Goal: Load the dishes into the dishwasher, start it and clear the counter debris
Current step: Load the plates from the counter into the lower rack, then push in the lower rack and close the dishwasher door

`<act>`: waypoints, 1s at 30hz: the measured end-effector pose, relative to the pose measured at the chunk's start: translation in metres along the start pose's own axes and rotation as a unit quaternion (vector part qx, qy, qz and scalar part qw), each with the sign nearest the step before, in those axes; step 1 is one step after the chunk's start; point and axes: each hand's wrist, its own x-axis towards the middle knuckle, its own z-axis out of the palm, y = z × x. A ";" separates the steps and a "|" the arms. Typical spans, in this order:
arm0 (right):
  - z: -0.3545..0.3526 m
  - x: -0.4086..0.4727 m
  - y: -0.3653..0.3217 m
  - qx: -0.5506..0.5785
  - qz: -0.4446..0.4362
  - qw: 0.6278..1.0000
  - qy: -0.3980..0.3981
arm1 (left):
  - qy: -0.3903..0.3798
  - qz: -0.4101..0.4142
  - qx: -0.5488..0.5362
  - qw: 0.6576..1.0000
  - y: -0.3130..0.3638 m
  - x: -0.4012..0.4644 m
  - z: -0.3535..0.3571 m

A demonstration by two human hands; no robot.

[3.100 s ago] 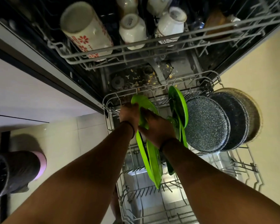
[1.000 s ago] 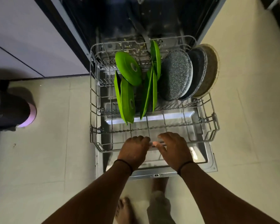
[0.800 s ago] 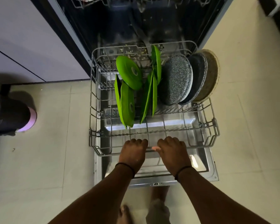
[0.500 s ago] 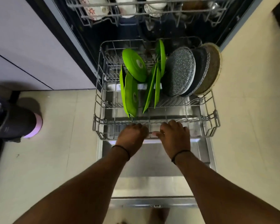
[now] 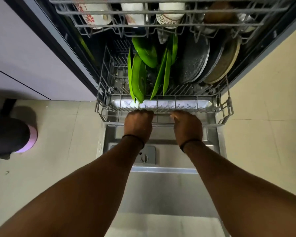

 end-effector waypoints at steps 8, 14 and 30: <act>0.005 0.081 -0.010 -0.061 0.020 0.997 0.047 | -0.039 -0.020 -0.026 0.999 0.002 0.030 0.036; 0.026 0.127 -0.011 -0.090 0.021 0.992 0.084 | -0.017 -0.039 -0.024 0.999 -0.010 0.071 0.052; 0.045 0.162 -0.004 -0.025 -0.001 0.999 0.039 | -0.003 -0.057 -0.014 0.998 -0.016 0.118 0.063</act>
